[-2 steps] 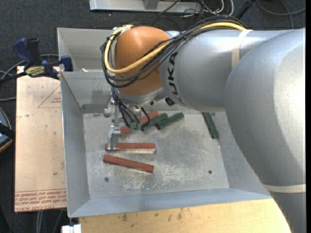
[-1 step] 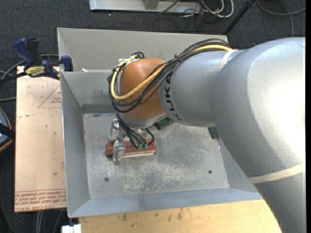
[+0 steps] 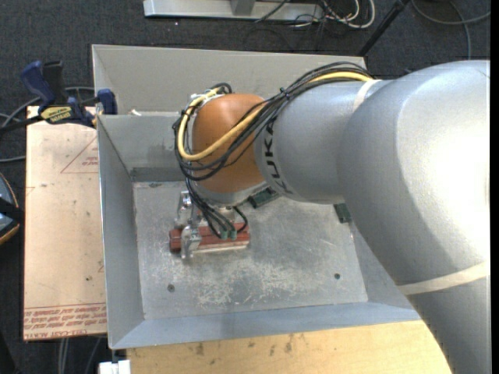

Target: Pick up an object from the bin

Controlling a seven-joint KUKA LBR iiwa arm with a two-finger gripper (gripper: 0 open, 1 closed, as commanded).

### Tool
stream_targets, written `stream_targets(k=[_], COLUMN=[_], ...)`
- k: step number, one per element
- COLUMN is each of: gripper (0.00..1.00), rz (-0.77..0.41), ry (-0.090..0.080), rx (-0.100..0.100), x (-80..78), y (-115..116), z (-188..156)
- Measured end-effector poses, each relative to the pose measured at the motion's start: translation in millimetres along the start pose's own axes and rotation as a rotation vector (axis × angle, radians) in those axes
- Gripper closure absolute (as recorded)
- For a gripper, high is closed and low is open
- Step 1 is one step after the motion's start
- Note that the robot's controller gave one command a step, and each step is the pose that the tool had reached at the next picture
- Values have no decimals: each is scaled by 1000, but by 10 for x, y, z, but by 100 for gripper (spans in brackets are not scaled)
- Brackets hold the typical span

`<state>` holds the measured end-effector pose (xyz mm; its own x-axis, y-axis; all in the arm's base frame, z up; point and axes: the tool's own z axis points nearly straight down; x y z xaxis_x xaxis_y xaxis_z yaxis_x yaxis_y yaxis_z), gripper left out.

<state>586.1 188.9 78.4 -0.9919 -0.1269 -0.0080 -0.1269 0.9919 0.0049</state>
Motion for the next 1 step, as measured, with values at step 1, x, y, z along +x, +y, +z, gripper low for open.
stream_targets(k=[1], gripper=[100], rz=[82], ry=[1], rx=[3], x=[194], y=[106], z=[-1666])
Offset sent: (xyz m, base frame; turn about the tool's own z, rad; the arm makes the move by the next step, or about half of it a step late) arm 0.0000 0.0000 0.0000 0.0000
